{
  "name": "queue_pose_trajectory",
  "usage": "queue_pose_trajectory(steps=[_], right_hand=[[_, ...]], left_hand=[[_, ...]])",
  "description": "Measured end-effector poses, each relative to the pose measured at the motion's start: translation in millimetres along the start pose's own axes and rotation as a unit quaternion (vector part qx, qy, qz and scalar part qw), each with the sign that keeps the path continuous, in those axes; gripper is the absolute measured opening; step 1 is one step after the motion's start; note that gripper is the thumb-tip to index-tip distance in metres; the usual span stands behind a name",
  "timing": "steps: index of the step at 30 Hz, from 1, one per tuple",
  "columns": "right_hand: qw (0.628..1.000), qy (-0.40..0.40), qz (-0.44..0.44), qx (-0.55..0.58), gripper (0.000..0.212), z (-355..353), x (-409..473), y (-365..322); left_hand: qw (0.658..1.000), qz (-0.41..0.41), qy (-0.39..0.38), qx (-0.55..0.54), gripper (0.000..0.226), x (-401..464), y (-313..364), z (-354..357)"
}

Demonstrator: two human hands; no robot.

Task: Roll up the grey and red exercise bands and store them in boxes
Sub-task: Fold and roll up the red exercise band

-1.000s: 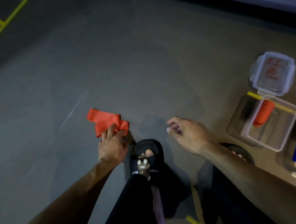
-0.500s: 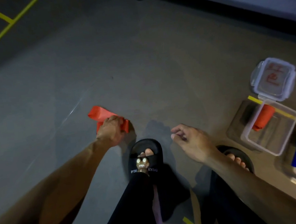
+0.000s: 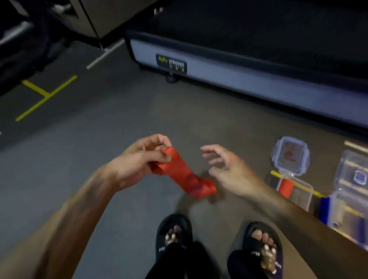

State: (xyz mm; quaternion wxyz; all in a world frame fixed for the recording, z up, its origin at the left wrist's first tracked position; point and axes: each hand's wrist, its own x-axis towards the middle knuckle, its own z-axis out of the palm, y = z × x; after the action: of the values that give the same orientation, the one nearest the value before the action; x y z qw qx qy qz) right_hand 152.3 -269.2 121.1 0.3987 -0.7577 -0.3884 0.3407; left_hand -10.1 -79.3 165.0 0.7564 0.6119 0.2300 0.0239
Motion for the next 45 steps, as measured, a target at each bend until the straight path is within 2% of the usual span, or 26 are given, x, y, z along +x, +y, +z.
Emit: queue_pose_trajectory(steps=[2, 5, 8, 13, 16, 20, 25, 28, 30, 33, 37, 43, 45], right_hand=[[0.998, 0.005, -0.035, 0.058, 0.052, -34.9, -2.6, -50.8], [0.990, -0.045, -0.032, 0.130, 0.043, -85.0, -18.1, -125.9], [0.969, -0.115, -0.042, 0.216, 0.011, -117.7, -43.3, -182.6], [0.964, -0.110, -0.087, 0.227, 0.015, -140.8, -76.8, -223.1], [0.963, -0.103, -0.101, 0.227, 0.015, -137.2, -83.0, -218.1], [0.968, -0.049, -0.088, 0.230, 0.019, -111.9, -80.8, -193.0], [0.970, 0.014, -0.095, 0.225, 0.023, -104.0, -80.1, -188.9], [0.958, 0.025, -0.106, 0.266, 0.026, -108.7, -77.1, -196.1], [0.952, 0.041, -0.114, 0.280, 0.026, -110.3, -75.0, -197.0], [0.947, 0.047, -0.116, 0.295, 0.024, -112.3, -72.7, -196.7], [0.948, 0.052, -0.112, 0.295, 0.041, -112.4, -70.8, -197.0], [0.945, 0.039, -0.118, 0.301, 0.016, -110.6, -73.1, -199.6], [0.940, 0.046, -0.116, 0.318, 0.017, -109.5, -73.9, -201.0]], left_hand=[[0.997, 0.026, -0.062, -0.031, 0.030, -15.0, 51.7, 19.0], [0.990, 0.086, -0.091, -0.061, 0.030, -32.6, 124.2, 49.5], [0.984, 0.145, -0.081, -0.071, 0.029, -46.4, 181.8, 78.3], [0.970, 0.212, -0.026, -0.115, 0.031, -68.1, 236.5, 109.8], [0.960, 0.236, 0.021, -0.150, 0.031, -78.1, 243.5, 112.1], [0.944, 0.252, 0.104, -0.187, 0.028, -85.2, 226.1, 101.1], [0.932, 0.214, 0.191, -0.220, 0.024, -75.9, 190.6, 80.2], [0.939, 0.186, 0.260, -0.129, 0.020, -65.3, 180.7, 69.0], [0.947, 0.153, 0.277, -0.053, 0.020, -59.1, 173.6, 64.3], [0.956, 0.129, 0.261, 0.027, 0.017, -52.6, 162.9, 57.5], [0.963, 0.122, 0.228, 0.081, 0.015, -47.4, 155.5, 58.7], [0.983, 0.099, 0.085, 0.126, 0.018, -51.4, 147.1, 72.5], [0.989, 0.095, 0.014, 0.110, 0.029, -56.9, 150.7, 83.3]])
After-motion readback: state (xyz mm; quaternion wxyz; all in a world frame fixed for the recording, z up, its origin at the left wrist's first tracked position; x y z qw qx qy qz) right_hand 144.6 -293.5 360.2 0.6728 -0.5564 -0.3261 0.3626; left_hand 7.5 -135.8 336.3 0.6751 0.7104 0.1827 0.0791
